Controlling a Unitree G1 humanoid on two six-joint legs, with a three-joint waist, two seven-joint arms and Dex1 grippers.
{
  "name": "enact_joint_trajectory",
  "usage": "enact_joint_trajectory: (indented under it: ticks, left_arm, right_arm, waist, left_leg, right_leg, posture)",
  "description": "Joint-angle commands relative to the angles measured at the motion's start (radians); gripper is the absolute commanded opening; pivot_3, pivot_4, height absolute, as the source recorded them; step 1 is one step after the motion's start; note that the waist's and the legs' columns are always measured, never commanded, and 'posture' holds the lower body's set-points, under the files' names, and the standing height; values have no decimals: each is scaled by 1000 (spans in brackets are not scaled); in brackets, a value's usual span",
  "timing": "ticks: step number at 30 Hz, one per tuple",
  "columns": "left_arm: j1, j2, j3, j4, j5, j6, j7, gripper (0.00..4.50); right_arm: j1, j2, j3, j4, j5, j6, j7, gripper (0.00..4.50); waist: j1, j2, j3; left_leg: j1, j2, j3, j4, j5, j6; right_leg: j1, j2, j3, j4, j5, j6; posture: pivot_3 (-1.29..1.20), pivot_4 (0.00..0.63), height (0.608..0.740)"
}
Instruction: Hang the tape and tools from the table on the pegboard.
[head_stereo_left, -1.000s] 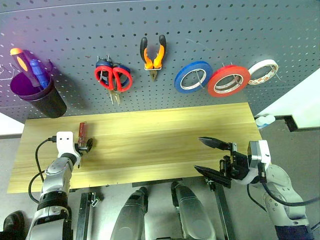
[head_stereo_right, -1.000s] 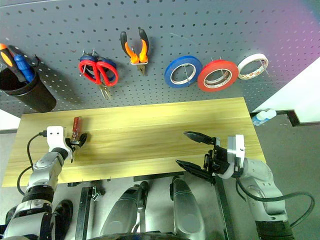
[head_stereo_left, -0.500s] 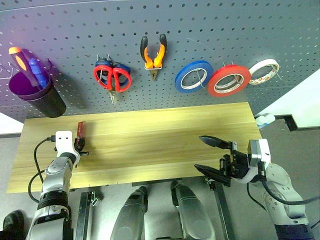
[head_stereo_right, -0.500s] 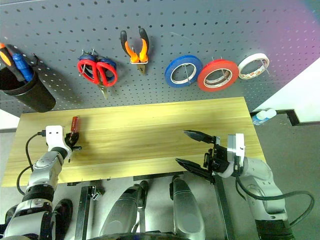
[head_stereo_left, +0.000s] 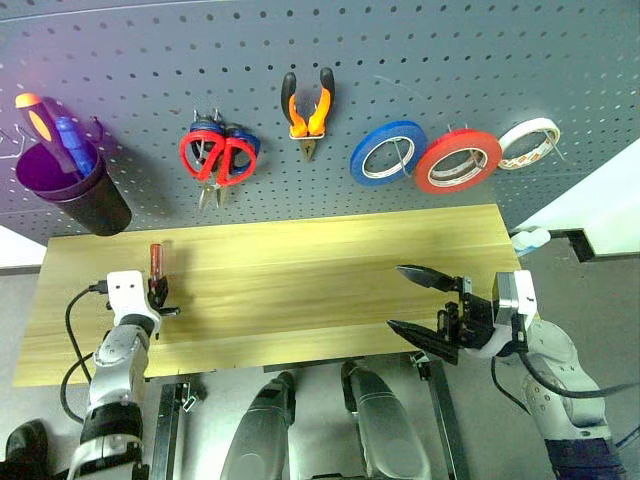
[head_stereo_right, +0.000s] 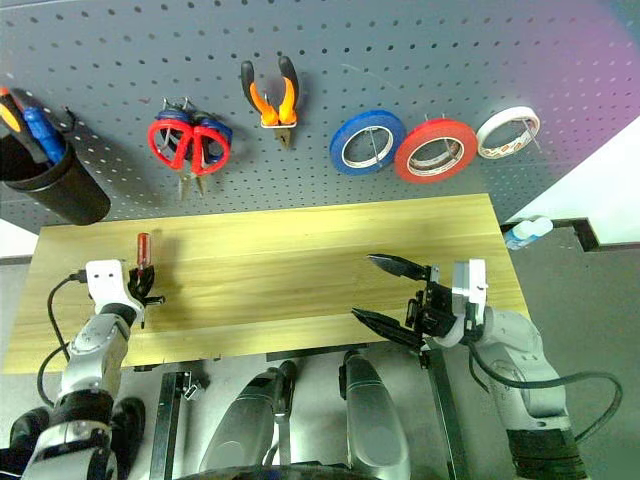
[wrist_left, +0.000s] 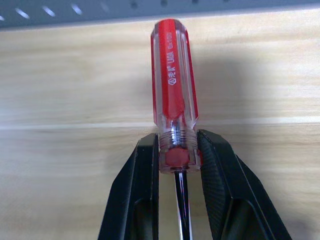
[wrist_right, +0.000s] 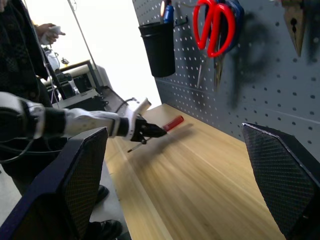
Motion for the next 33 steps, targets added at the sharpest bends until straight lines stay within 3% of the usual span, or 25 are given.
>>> enact_joint_trajectory:
  ticks: [1, 8, 17, 25, 33]
  left_arm:
    - [57, -11, 48, -148, 7, -48, 68, 788]
    - [170, -54, 27, -351, 88, -71, 157, 788]
    - [305, -115, 38, -479, 185, -68, 256, 788]
    - [429, -126, -31, -621, 239, -135, 197, 788]
    - [416, -92, -90, -748, 328, -198, 165, 788]
  right_arm:
    - [-12, 10, -7, 15, -5, -34, 14, 4500]
    - [-73, 13, -5, 109, -12, -65, 70, 4500]
    - [-179, 33, 8, 272, -64, -150, 144, 4500]
    - [-222, 45, 3, 330, -70, -168, 175, 4500]
    - [-233, 57, -9, 357, -47, -165, 202, 4500]
  waist:
    - [1, 0, 0]
    - [0, -1, -2]
    - [3, -2, -8]
    - [20, -2, -16]
    - [28, -2, -48]
  left_leg:
    - [0, 0, 0, 0, 0, 0]
    - [0, -1, 0, 1, 0, 0]
    - [0, -1, 0, 1, 0, 0]
    - [0, -1, 0, 2, 0, 0]
    - [1, -1, 0, 3, 0, 0]
  right_leg:
    - [0, 0, 0, 0, 0, 0]
    - [0, 0, 0, 0, 0, 1]
    - [0, 0, -1, 0, 1, 1]
    - [0, 0, -1, 1, 1, 1]
    - [1, 0, -1, 1, 1, 1]
  posture:
    - [-132, 362, 740]
    - [-116, 315, 740]
    - [-66, 267, 740]
    - [-53, 246, 740]
    - [-64, 212, 740]
